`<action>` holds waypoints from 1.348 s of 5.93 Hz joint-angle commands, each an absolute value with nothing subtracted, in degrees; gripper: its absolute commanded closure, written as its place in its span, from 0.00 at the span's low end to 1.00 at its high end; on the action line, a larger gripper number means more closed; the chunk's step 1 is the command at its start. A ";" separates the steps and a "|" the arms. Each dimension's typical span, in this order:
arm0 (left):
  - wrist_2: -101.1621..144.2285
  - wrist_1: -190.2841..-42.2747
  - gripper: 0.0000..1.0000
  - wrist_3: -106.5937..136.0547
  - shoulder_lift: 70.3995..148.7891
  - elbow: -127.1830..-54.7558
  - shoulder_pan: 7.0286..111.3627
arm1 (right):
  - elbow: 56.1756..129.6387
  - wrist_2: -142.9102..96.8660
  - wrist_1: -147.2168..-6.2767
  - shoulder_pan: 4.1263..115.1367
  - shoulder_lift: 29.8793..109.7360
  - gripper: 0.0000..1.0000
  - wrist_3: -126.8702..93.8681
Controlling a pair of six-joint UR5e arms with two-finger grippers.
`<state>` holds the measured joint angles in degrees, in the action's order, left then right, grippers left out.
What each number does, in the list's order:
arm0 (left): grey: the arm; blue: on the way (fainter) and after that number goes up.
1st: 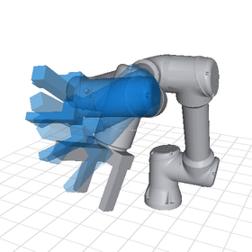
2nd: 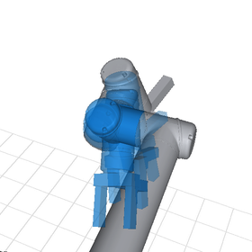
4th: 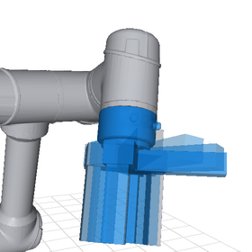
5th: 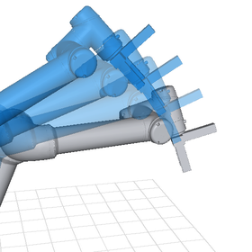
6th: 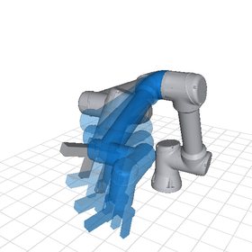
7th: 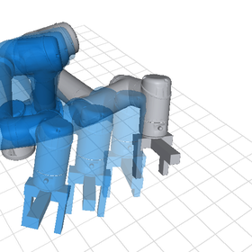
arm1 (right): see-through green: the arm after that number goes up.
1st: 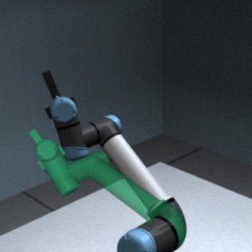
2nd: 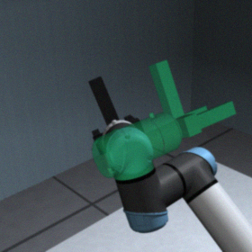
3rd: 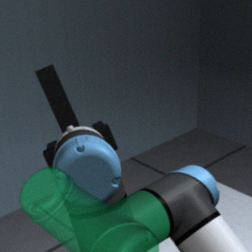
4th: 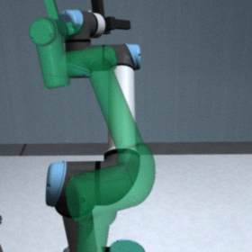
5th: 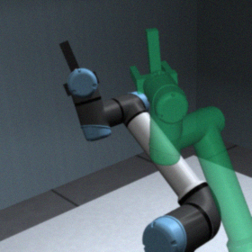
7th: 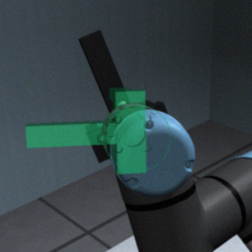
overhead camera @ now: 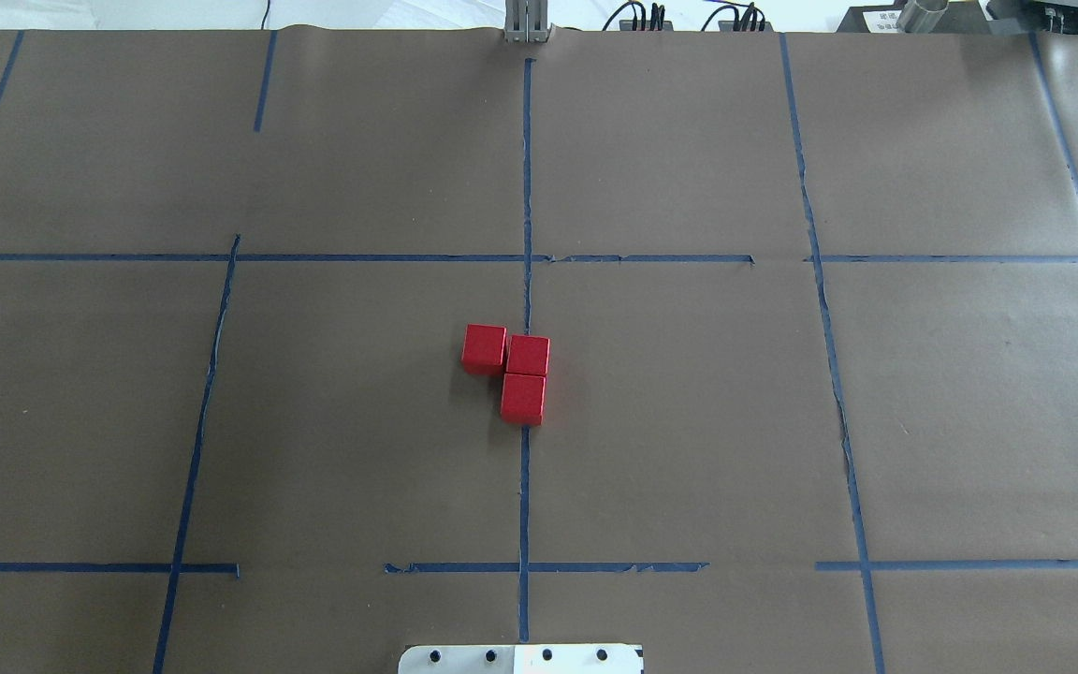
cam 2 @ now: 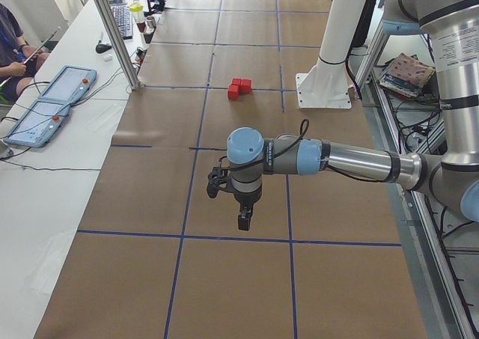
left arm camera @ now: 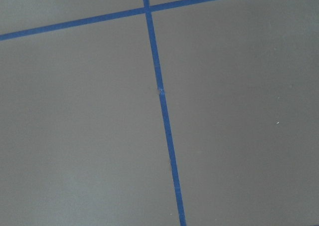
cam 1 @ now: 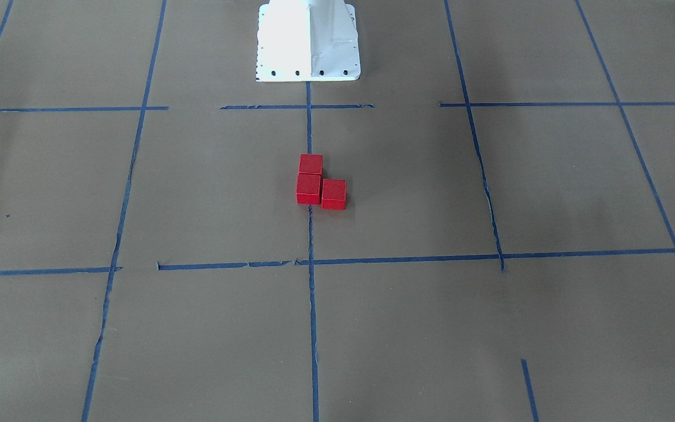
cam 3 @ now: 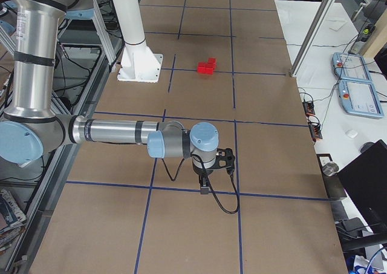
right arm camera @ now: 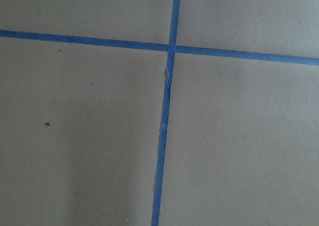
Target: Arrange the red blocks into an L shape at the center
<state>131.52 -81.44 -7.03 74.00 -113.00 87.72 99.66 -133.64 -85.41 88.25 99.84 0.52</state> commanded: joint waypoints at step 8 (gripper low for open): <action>133.51 -83.76 0.00 -7.12 74.80 -111.62 87.63 | 99.23 -133.77 -85.08 88.24 100.20 0.00 1.32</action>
<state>133.47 -83.70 -7.11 74.86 -111.47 87.63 99.22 -133.77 -85.08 88.17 100.19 1.31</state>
